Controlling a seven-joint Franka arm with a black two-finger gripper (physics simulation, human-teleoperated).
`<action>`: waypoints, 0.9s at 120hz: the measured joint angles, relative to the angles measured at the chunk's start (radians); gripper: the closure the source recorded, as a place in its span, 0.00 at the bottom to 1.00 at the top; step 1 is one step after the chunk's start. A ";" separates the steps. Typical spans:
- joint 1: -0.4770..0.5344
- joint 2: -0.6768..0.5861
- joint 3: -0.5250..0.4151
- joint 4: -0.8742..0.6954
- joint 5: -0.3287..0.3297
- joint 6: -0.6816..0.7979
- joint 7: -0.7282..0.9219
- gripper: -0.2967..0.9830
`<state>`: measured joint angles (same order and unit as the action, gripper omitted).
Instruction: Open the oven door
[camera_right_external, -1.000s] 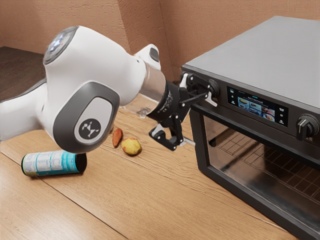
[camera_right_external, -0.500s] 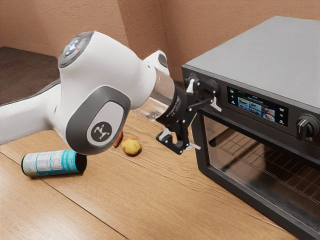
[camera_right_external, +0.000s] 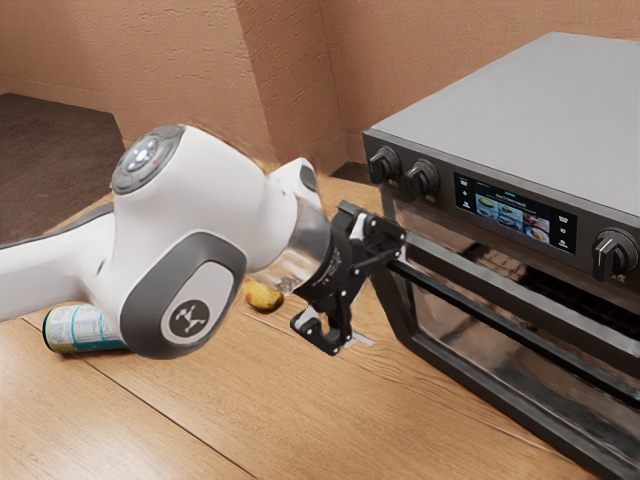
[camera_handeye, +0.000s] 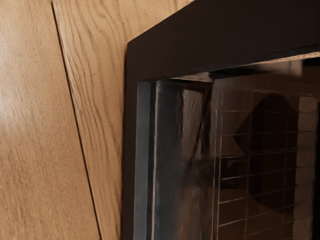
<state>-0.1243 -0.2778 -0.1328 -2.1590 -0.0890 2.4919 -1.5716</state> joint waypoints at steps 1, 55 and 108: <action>0.008 -0.010 -0.006 -0.010 0.001 0.002 0.000 0.24; 0.436 -0.687 -0.354 -0.476 -0.367 0.055 0.044 0.23; 0.310 -0.063 -0.109 0.372 0.016 -0.864 0.309 0.23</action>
<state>0.1860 -0.3403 -0.2420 -1.7866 -0.0726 1.6277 -1.2629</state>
